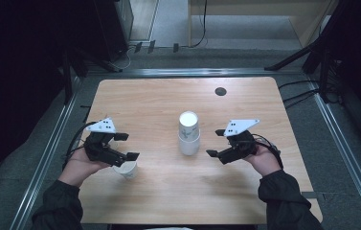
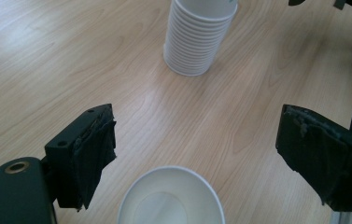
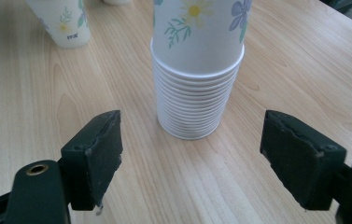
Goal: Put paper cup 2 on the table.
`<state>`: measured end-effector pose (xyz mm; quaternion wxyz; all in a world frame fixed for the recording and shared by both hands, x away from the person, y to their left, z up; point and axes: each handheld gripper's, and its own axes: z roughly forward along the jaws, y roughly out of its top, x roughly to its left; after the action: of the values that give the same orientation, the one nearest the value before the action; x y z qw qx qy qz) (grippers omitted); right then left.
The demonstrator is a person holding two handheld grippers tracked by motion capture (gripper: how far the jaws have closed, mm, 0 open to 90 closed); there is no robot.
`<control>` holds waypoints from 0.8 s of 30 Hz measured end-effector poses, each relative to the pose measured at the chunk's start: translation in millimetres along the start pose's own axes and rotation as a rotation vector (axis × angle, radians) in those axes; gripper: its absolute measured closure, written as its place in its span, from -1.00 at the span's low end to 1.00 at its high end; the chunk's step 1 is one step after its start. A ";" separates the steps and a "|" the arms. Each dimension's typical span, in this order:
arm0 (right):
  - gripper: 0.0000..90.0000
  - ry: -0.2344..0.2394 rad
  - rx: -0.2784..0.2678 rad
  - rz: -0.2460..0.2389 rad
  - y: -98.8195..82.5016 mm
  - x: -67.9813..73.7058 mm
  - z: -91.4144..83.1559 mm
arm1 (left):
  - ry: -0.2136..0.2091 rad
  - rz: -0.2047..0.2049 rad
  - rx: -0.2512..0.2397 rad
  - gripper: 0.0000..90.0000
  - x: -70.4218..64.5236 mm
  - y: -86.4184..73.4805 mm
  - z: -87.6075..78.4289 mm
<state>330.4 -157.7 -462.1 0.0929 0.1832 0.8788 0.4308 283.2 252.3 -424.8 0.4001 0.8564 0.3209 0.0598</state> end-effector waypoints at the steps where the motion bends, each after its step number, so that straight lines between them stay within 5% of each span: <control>1: -0.53 -0.001 -0.001 -0.002 -0.5 0.6 -0.2 | 0.002 0.000 0.000 -0.73 -0.9 2.4 2.1; 24: -0.53 -0.014 0.024 0.018 -16.2 19.1 -10.9 | -0.037 0.023 -0.022 -0.72 -21.3 38.8 46.9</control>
<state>305.4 -167.1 -468.3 0.0930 0.1950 0.8815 0.4199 302.7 190.8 -424.9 0.4145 0.8566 0.3030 0.0518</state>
